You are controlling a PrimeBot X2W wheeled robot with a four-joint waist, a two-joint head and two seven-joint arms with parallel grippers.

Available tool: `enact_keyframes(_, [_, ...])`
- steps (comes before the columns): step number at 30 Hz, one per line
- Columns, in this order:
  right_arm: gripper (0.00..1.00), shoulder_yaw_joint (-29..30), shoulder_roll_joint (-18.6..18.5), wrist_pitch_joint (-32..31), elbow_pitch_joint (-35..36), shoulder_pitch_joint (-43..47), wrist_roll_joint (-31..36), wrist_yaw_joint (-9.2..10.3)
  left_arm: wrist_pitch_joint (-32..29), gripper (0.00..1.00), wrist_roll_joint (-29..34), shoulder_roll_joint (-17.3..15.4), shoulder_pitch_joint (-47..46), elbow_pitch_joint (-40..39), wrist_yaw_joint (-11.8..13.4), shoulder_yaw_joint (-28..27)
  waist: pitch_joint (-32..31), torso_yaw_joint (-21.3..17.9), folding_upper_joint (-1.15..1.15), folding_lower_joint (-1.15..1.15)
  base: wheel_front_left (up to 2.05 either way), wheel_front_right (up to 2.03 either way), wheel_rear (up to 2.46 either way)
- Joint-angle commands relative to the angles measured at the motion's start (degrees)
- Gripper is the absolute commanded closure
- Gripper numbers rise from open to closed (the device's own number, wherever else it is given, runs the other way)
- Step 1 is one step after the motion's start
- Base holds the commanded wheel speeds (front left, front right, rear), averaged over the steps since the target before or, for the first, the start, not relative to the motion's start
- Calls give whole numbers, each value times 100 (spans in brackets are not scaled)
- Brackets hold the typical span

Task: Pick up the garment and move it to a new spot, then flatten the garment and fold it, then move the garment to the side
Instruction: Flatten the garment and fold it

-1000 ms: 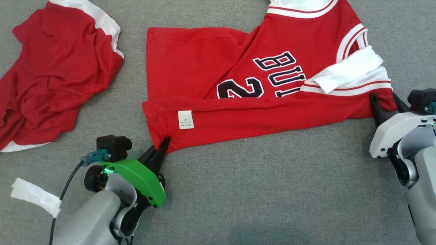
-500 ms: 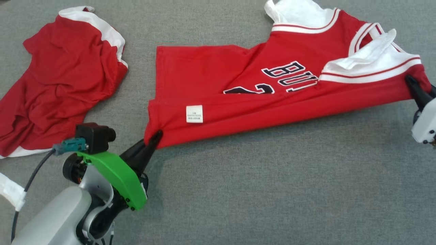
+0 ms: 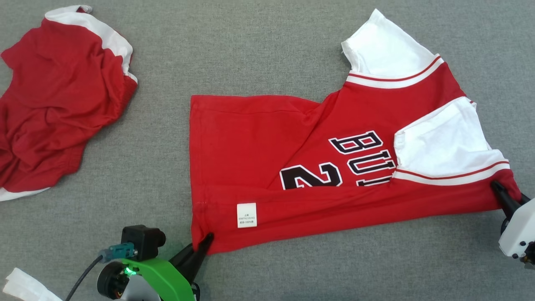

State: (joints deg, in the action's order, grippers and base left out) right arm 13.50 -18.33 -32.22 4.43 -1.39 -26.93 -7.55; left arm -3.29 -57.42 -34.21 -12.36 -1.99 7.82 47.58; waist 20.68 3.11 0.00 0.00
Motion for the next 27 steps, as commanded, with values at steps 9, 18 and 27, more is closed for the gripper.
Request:
enact_keyframes(9, [0,12,-83,353,-252,-170,307,11,244,0,168,-92,-66,115,163,-147,97,63,0,0,0,0,0])
enact_keyframes(18, [0,77,-513,-31,706,-1286,445,8,209,0,296,-750,-517,-593,401,-693,549,117,0,0,0,0,0])
enact_keyframes(27, [0,-1056,-247,-165,-503,-3739,1108,7,-513,0,408,-40,-2364,370,19,-596,1337,389,0,0,0,0,0])
